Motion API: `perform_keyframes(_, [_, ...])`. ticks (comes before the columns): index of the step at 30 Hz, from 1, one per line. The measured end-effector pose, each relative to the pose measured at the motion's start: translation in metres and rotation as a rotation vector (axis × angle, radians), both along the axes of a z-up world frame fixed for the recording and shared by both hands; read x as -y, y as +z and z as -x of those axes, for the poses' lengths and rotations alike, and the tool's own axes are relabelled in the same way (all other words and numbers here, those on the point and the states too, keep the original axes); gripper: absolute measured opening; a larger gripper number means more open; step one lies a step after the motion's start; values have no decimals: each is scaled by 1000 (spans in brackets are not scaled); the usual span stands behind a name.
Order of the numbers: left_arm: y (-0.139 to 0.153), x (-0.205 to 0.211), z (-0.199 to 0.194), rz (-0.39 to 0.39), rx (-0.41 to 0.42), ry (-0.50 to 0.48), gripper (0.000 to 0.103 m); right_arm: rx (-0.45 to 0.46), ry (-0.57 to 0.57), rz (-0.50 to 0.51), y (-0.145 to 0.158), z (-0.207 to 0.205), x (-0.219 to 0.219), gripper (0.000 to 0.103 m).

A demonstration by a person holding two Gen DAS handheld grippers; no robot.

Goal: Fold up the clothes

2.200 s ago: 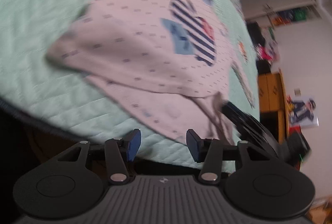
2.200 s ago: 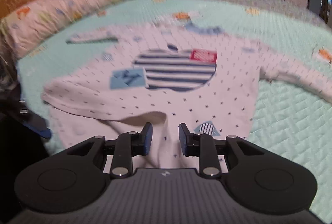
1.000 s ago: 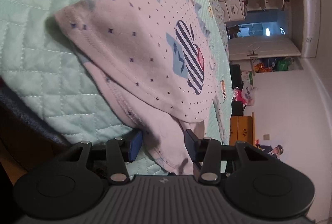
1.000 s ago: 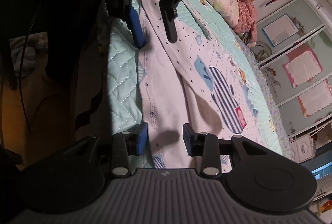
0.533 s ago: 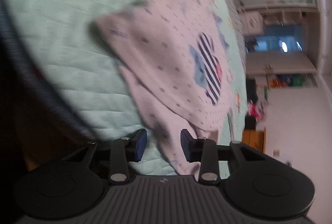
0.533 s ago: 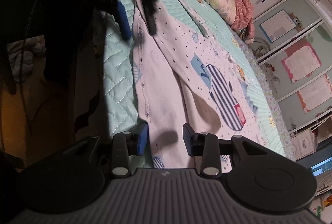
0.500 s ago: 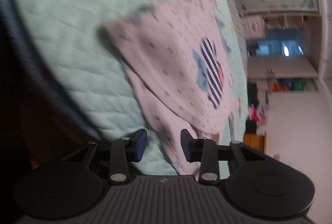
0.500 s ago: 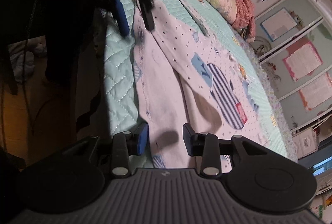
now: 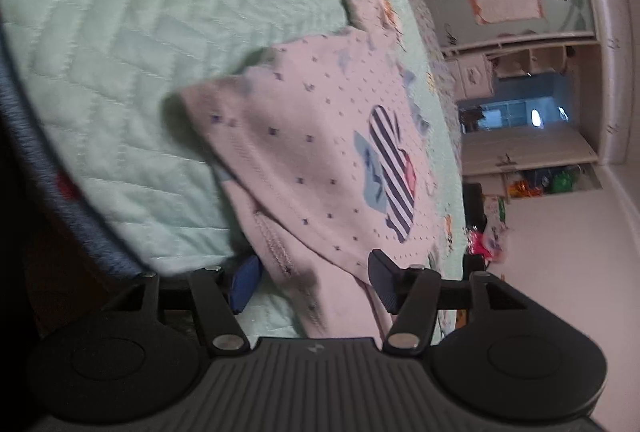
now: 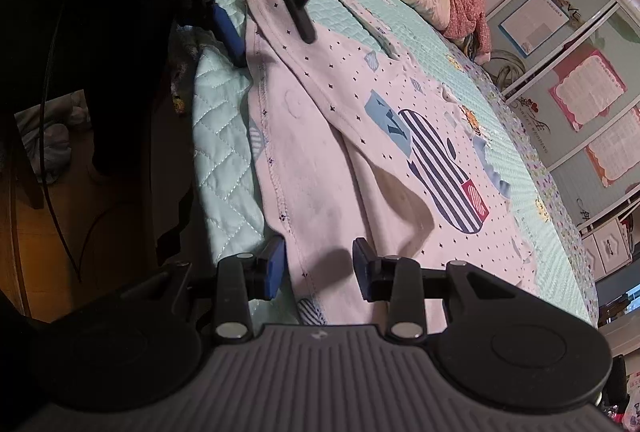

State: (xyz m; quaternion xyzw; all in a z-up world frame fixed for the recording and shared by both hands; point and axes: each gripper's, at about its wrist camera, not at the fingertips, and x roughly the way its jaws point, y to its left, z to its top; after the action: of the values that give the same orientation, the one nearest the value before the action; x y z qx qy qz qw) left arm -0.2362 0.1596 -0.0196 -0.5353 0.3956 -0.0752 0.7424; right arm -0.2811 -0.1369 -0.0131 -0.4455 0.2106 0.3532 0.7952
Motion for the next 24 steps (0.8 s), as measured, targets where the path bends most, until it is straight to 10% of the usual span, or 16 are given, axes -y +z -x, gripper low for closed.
perform_keyframes(2, [-1, 2, -5, 16, 19, -21, 57, 19, 13, 11, -1, 3, 0, 39])
perform_keyframes(5, [-2, 6, -8, 5, 46, -82, 1, 62, 36, 34, -4, 8, -2, 39])
perform_keyframes(16, [12, 17, -11, -86, 85, -141, 1, 108, 49, 58, -4, 13, -2, 36])
perform_keyframes(19, [15, 15, -12, -139, 63, -147, 1, 70, 24, 49, 0, 6, -7, 1])
perform_keyframes(24, [15, 12, -5, -223, 3, -187, 1, -90, 1, 29, 11, 8, -6, 1])
